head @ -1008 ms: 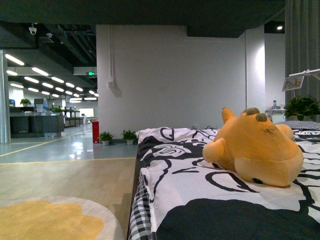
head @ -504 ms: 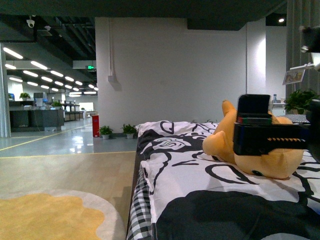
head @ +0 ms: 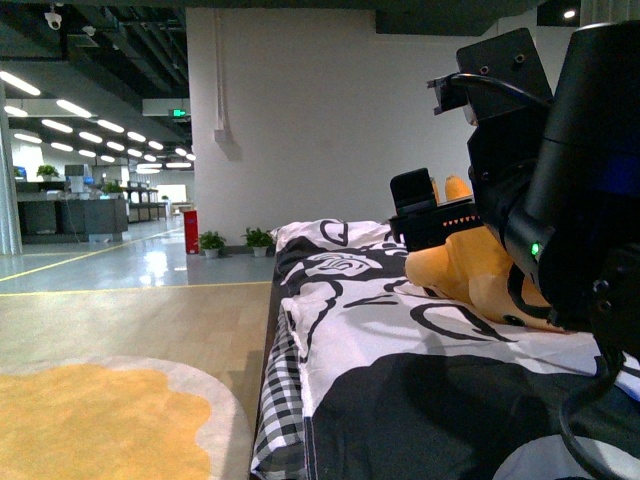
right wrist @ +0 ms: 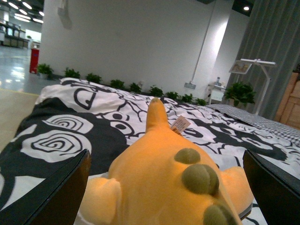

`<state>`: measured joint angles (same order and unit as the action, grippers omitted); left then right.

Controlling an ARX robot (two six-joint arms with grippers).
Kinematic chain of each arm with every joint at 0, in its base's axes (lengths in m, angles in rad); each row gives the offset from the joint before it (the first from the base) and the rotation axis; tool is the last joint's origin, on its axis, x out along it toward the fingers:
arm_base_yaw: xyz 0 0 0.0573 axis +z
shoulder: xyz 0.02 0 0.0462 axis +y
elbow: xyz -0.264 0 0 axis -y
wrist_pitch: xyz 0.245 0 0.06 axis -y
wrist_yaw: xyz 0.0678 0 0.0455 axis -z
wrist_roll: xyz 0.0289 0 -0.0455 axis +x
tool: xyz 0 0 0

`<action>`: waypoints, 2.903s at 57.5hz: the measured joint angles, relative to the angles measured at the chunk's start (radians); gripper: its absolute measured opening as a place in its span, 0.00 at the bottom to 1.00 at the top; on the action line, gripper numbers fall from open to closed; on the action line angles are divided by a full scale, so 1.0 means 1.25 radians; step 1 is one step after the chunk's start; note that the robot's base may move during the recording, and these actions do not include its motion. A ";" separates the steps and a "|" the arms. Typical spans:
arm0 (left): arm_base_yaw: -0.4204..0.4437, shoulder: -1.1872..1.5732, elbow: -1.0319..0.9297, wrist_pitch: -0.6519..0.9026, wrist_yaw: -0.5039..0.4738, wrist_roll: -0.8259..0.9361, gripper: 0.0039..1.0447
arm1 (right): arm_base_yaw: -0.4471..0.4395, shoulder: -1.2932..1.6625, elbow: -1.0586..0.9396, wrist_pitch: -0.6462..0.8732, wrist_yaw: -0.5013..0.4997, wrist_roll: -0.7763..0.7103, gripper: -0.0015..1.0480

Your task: Put away toys

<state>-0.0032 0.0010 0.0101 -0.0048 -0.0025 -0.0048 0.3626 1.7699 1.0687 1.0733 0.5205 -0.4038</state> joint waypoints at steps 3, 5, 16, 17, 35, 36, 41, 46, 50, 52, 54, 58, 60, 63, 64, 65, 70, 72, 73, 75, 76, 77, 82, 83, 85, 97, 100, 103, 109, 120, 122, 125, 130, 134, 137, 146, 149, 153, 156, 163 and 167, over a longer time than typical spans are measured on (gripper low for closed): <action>0.000 0.000 0.000 0.000 0.000 0.000 0.94 | -0.007 0.010 0.023 -0.018 0.011 -0.014 0.94; 0.000 0.000 0.000 0.000 0.000 0.000 0.94 | -0.013 0.015 0.034 -0.034 0.020 -0.024 0.94; 0.000 0.000 0.000 0.000 0.000 0.000 0.94 | -0.037 0.027 0.046 -0.122 0.051 -0.052 0.94; 0.000 0.000 0.000 0.000 0.000 0.000 0.94 | -0.040 0.028 0.046 -0.139 0.054 -0.052 0.94; 0.000 0.000 0.000 0.000 0.000 0.000 0.94 | -0.055 0.027 0.075 -0.346 0.060 0.000 0.88; 0.000 0.000 0.000 0.000 0.000 0.000 0.94 | -0.055 0.027 0.077 -0.352 0.058 0.001 0.85; 0.000 0.000 0.000 0.000 0.000 0.000 0.94 | -0.054 0.027 0.084 -0.374 0.049 0.011 0.72; 0.000 0.000 0.000 0.000 0.000 0.000 0.94 | -0.054 0.024 0.091 -0.400 0.038 0.022 0.60; 0.000 0.000 0.000 0.000 0.000 0.000 0.94 | -0.055 0.023 0.096 -0.418 0.026 0.035 0.50; 0.000 0.000 0.000 0.000 0.000 0.000 0.94 | -0.055 0.021 0.098 -0.425 0.020 0.039 0.45; 0.000 0.000 0.000 0.000 0.000 0.000 0.94 | -0.056 0.019 0.100 -0.436 0.011 0.045 0.40; 0.000 0.000 0.000 0.000 0.000 0.000 0.94 | -0.060 0.016 0.105 -0.451 -0.002 0.059 0.31; 0.000 0.000 0.000 0.000 0.000 0.000 0.94 | -0.062 0.015 0.108 -0.459 -0.011 0.065 0.28; 0.000 0.000 0.000 0.000 0.000 0.000 0.94 | -0.068 0.010 0.112 -0.474 -0.029 0.080 0.22; 0.000 0.000 0.000 0.000 0.000 0.000 0.94 | -0.072 0.006 0.114 -0.484 -0.043 0.092 0.19; 0.000 0.000 0.000 0.000 0.000 0.000 0.94 | -0.076 0.002 0.114 -0.490 -0.055 0.105 0.17; 0.000 0.000 0.000 0.000 0.000 0.000 0.94 | -0.098 -0.025 0.115 -0.516 -0.130 0.166 0.11; 0.000 0.000 0.000 0.000 0.000 0.000 0.94 | -0.106 -0.037 0.114 -0.522 -0.167 0.189 0.11; 0.000 0.000 0.000 0.000 0.000 0.000 0.94 | -0.112 -0.046 0.111 -0.526 -0.189 0.207 0.11; 0.000 0.000 0.000 0.000 0.000 0.000 0.94 | -0.122 -0.064 0.103 -0.530 -0.222 0.230 0.11; 0.000 0.000 0.000 0.000 0.000 0.000 0.94 | -0.128 -0.078 0.096 -0.533 -0.246 0.245 0.10; 0.000 0.000 0.000 0.000 0.000 0.000 0.94 | -0.134 -0.092 0.088 -0.535 -0.271 0.260 0.10; 0.000 0.000 0.000 0.000 0.000 0.000 0.94 | -0.159 -0.165 0.046 -0.544 -0.375 0.320 0.10; 0.000 0.000 0.000 0.000 0.000 0.000 0.94 | -0.162 -0.175 0.040 -0.545 -0.389 0.327 0.10; 0.000 0.000 0.000 0.000 0.000 0.000 0.94 | -0.178 -0.217 0.019 -0.548 -0.442 0.357 0.10; 0.000 0.000 0.000 0.000 0.000 0.000 0.94 | -0.298 -0.425 -0.089 -0.551 -0.643 0.489 0.10; 0.000 0.000 0.000 0.000 0.000 0.000 0.94 | -0.332 -0.469 -0.117 -0.552 -0.674 0.511 0.10; 0.000 0.000 0.000 0.000 0.000 0.000 0.94 | -0.365 -0.511 -0.145 -0.553 -0.704 0.535 0.10; 0.000 0.000 0.000 0.000 0.000 0.000 0.94 | -0.413 -0.581 -0.197 -0.556 -0.763 0.579 0.10; 0.000 0.000 0.000 0.000 0.000 0.000 0.94 | -0.473 -0.716 -0.270 -0.611 -0.829 0.641 0.10; 0.000 0.000 0.000 0.000 0.000 0.000 0.94 | -0.477 -0.733 -0.275 -0.620 -0.830 0.647 0.10; 0.000 0.000 0.000 0.000 0.000 0.000 0.94 | -0.479 -0.741 -0.275 -0.620 -0.830 0.650 0.10; 0.000 0.000 0.000 0.000 0.000 0.000 0.94 | -0.479 -0.740 -0.276 -0.621 -0.830 0.653 0.10; 0.000 0.000 0.000 0.000 0.000 0.000 0.94 | -0.478 -0.741 -0.276 -0.625 -0.822 0.653 0.10; 0.000 0.000 0.000 0.000 0.000 0.000 0.94 | -0.441 -0.769 -0.278 -0.749 -0.654 0.539 0.10; 0.000 0.000 0.000 0.000 0.000 0.000 0.94 | -0.407 -0.843 -0.420 -0.732 -0.515 0.381 0.10; 0.000 0.000 0.000 0.000 0.001 0.000 0.94 | -0.396 -0.865 -0.463 -0.715 -0.509 0.362 0.10; 0.000 0.000 0.000 0.000 0.001 0.000 0.94 | -0.381 -0.895 -0.514 -0.694 -0.504 0.346 0.10; 0.000 0.000 0.000 0.000 0.001 0.000 0.94 | -0.372 -0.916 -0.544 -0.680 -0.496 0.341 0.10; 0.000 0.000 0.000 0.000 0.001 0.000 0.94 | -0.321 -0.958 -0.604 -0.661 -0.424 0.334 0.10; 0.000 0.000 0.000 0.000 0.001 0.000 0.94 | -0.299 -0.981 -0.636 -0.652 -0.419 0.328 0.10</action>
<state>-0.0032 0.0010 0.0101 -0.0048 -0.0010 -0.0048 -0.0116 0.5430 0.2741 0.2584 -0.0036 0.0059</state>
